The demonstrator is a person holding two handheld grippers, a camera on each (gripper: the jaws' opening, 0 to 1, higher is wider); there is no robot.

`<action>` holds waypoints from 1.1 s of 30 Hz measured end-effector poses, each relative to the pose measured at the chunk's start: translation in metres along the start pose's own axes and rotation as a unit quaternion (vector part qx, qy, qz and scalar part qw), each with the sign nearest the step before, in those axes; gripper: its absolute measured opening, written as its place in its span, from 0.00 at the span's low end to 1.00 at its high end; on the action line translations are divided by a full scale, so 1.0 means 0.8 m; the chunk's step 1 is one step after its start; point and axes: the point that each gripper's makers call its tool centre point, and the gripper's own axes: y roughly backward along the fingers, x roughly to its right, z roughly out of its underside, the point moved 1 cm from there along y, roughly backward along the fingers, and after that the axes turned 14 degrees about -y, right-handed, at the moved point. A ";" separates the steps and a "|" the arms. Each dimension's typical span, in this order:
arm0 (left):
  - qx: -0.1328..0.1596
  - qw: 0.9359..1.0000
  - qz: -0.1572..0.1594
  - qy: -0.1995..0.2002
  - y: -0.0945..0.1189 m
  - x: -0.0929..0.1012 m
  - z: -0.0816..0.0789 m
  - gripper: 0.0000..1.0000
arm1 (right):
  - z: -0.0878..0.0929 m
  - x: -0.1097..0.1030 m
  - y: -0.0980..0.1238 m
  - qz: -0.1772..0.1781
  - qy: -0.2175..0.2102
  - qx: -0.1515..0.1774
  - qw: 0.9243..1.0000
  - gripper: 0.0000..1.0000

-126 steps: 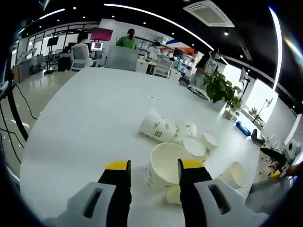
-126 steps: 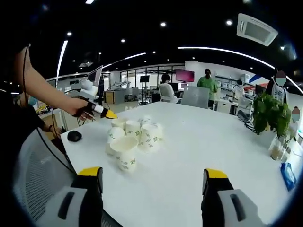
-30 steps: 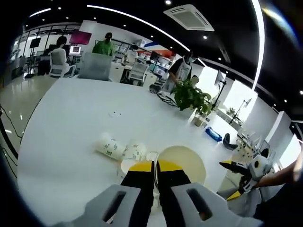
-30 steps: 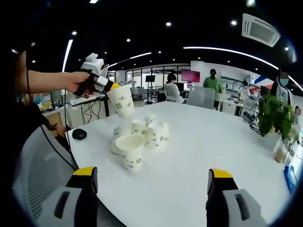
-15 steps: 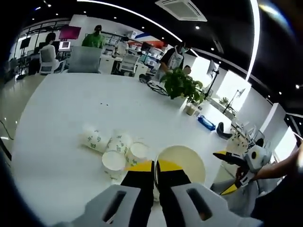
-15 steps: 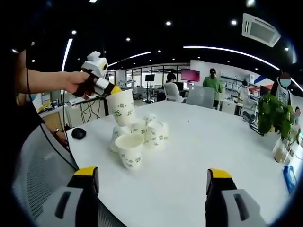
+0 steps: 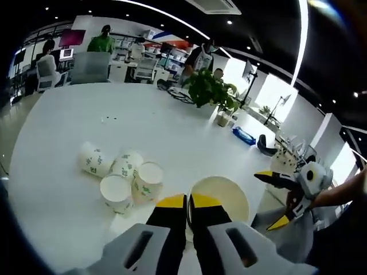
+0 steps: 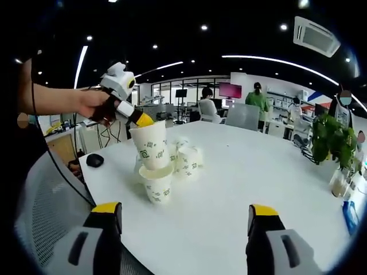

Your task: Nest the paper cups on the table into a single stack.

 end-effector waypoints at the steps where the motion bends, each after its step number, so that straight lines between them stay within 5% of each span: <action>1: -0.001 1.000 0.000 -0.001 -0.001 0.001 0.001 0.00 | 0.000 0.000 0.000 0.000 0.000 0.000 1.000 0.91; 23: -0.057 0.997 0.002 -0.046 -0.034 0.002 0.052 0.00 | 0.004 -0.001 -0.001 0.002 0.002 -0.013 1.000 0.87; 33: -0.051 0.996 -0.019 -0.069 -0.029 -0.005 0.044 0.12 | 0.006 0.001 -0.001 0.004 0.003 -0.016 1.000 0.87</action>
